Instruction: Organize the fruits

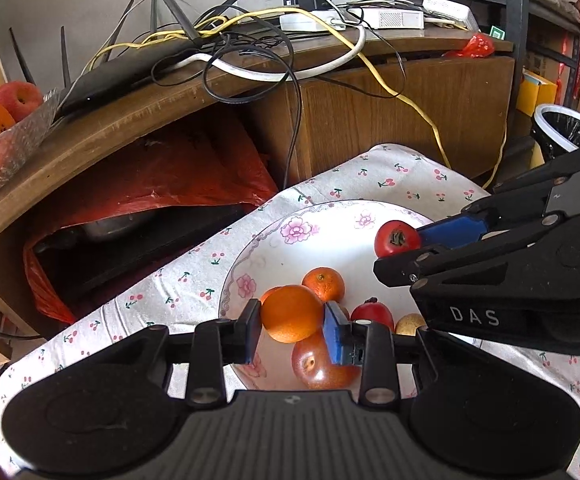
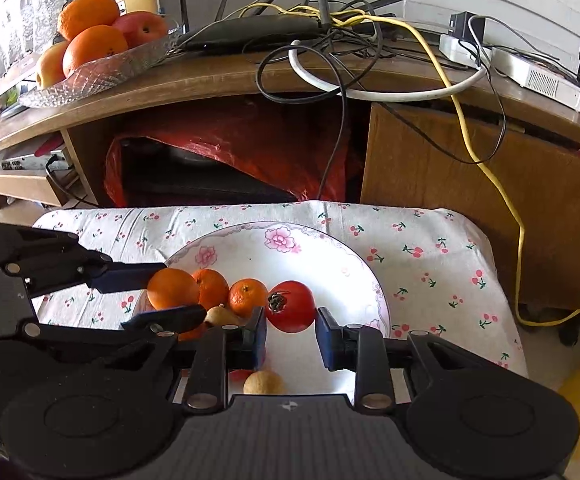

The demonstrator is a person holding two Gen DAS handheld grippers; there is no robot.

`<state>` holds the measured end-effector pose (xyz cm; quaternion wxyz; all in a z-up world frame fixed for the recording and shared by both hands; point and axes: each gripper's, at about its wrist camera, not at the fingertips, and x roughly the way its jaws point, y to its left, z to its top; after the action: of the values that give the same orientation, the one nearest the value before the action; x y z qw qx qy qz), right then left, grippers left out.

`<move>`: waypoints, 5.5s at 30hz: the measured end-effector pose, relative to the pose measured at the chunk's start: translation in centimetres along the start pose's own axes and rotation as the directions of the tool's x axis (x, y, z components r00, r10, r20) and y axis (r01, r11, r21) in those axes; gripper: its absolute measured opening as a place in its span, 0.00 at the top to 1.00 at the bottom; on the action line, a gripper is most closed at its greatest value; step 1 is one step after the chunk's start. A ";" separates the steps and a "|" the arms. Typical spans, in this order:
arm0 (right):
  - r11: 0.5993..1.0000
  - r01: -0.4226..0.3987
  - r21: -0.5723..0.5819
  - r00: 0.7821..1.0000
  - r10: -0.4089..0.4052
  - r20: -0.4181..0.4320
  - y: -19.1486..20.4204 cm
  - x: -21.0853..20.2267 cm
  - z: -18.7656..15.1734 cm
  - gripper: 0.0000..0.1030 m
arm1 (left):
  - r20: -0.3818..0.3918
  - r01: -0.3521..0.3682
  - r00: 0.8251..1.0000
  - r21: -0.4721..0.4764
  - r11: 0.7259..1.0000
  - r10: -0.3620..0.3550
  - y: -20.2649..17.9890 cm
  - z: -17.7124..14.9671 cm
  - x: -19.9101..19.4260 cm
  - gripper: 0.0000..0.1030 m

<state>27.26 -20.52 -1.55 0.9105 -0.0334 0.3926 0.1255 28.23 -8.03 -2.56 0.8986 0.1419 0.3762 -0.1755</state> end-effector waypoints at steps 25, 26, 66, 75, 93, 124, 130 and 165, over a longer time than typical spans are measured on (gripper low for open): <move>0.997 0.003 0.076 0.999 -0.006 0.044 -0.8 -1.2 0.4 0.76 | 0.041 -0.022 0.999 -0.036 0.999 0.024 0.6 0.4 -1.8 0.53; 0.997 0.005 0.078 0.999 -0.009 0.047 -0.8 -1.5 0.4 0.76 | 0.043 -0.023 0.999 -0.038 0.999 0.025 0.6 0.4 -2.0 0.52; 0.995 0.071 0.073 0.997 -0.074 0.038 2.7 -11.0 -7.0 0.68 | 0.058 -0.188 0.978 -0.196 0.963 0.202 -2.2 -7.1 -12.2 0.00; 0.994 0.047 0.096 0.998 -0.051 0.041 4.1 -12.9 -9.0 0.68 | 0.034 -0.192 0.978 -0.223 0.956 0.204 -3.0 -8.8 -13.9 0.00; 0.992 0.073 0.099 0.996 -0.077 0.043 6.0 -15.0 -11.8 0.68 | 0.034 -0.192 0.978 -0.230 0.954 0.205 -4.2 -10.6 -16.0 0.00; 0.992 0.113 0.058 0.992 -0.115 0.045 7.7 -16.0 -13.5 0.68 | 0.030 -0.218 0.973 -0.218 0.951 0.230 -5.0 -12.2 -17.4 0.00; 0.992 0.113 0.053 0.992 -0.116 0.043 7.9 -16.0 -13.7 0.68 | 0.027 -0.224 0.972 -0.218 0.950 0.235 -5.1 -12.3 -17.5 0.00; 0.992 0.119 0.038 0.992 -0.120 0.029 8.9 -16.5 -14.9 0.68 | 0.006 -0.241 0.969 -0.219 0.945 0.249 -6.1 -14.5 -19.1 0.00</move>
<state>3.56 -17.62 0.49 0.9228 -0.0381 0.3780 0.0641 4.10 -3.93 0.72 0.9297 0.0857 0.3575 -0.0226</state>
